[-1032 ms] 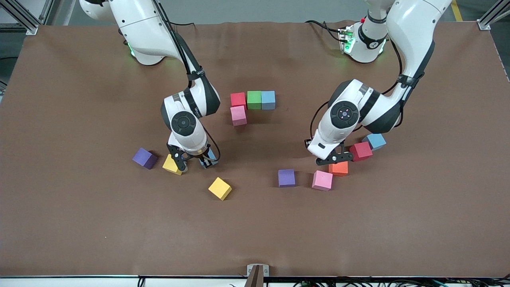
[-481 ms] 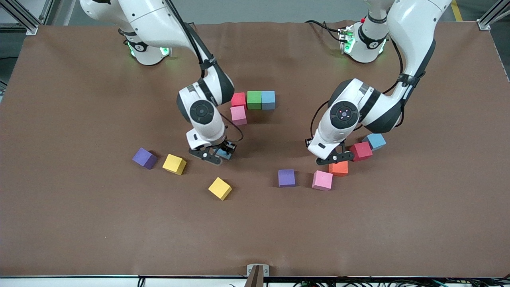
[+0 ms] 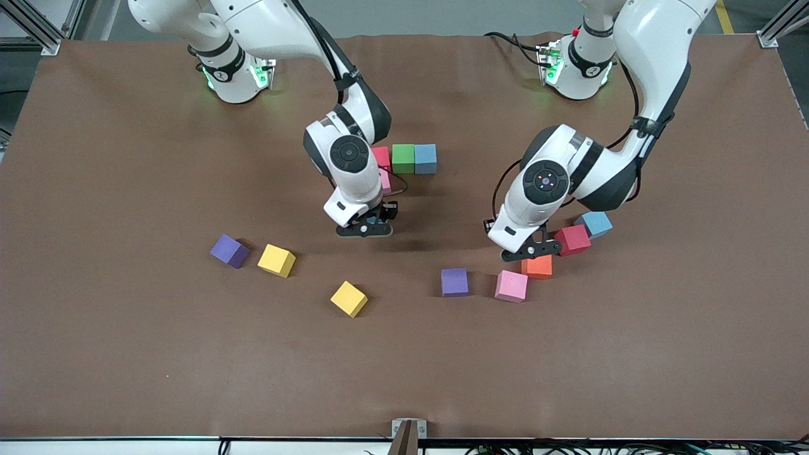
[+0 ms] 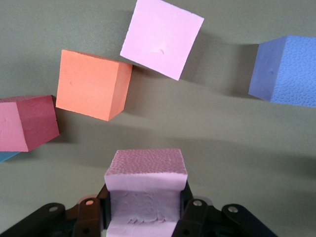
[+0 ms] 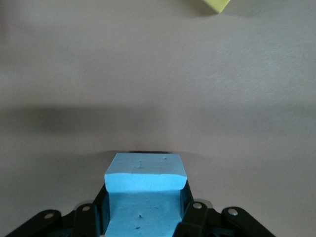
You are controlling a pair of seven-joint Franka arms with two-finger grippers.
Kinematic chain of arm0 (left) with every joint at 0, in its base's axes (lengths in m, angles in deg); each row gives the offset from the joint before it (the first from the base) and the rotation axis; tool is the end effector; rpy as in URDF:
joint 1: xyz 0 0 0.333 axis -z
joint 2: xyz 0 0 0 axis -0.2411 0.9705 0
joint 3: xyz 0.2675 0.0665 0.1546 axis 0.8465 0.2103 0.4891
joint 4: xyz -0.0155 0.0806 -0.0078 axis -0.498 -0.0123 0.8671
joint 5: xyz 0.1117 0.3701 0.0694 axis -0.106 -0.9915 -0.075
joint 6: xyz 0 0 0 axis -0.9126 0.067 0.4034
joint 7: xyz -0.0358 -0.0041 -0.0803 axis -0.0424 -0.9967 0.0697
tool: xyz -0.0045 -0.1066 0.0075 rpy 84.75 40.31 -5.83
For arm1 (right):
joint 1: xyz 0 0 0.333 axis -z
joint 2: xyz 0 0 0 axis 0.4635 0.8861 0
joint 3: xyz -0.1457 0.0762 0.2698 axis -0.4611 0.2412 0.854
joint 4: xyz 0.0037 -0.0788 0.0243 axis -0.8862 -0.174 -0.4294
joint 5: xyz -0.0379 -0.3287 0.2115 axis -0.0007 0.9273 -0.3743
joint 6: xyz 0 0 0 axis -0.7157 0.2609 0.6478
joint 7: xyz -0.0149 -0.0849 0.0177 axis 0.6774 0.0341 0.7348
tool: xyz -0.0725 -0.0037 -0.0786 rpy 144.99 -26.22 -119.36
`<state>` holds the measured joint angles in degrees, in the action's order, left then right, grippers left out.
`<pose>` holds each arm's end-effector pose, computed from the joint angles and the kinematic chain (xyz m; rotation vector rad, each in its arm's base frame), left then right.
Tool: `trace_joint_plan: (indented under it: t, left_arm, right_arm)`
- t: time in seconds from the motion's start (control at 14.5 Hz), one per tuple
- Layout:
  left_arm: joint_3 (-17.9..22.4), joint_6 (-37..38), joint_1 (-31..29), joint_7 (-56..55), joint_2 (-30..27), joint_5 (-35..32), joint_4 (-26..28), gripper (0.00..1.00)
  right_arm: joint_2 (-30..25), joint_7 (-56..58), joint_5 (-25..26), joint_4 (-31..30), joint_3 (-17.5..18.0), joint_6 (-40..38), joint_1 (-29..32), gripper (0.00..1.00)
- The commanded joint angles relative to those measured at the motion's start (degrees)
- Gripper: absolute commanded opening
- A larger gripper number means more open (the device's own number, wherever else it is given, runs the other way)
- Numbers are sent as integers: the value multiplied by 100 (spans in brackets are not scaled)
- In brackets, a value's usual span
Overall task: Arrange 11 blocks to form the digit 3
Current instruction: 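Grasp the light blue cube with the right gripper and carry it toward the row, then lower the light blue cube by the row while the left gripper carries pink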
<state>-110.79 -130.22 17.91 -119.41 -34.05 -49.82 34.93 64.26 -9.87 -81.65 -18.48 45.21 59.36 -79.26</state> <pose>0.5508 -0.2966 0.2885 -3.0609 -0.2427 0.1730 0.4852 0.4403 0.2325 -3.1223 -0.0734 0.0183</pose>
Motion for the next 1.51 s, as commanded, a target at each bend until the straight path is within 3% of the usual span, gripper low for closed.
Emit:
trace_joint_plan:
  t: [0.0, 0.21, 0.62, 1.44]
  left_arm:
    - [-34, 127, 0, -51, -65, 97, -7, 46]
    - [-34, 127, 0, -51, -83, 97, -16, 46]
    - [-42, 127, 61, -217, -91, 97, -42, 46]
    - [-148, 56, 325, -1614, -48, 71, -139, 46]
  right_arm:
    - [-267, 83, 114, -380, -76, 37, -187, 3]
    - [-329, -65, 149, -529, -111, 133, -337, 3]
    - [-355, -347, 158, -618, -612, 169, -917, 3]
    - [-338, -681, 158, -618, -613, 169, -1023, 3]
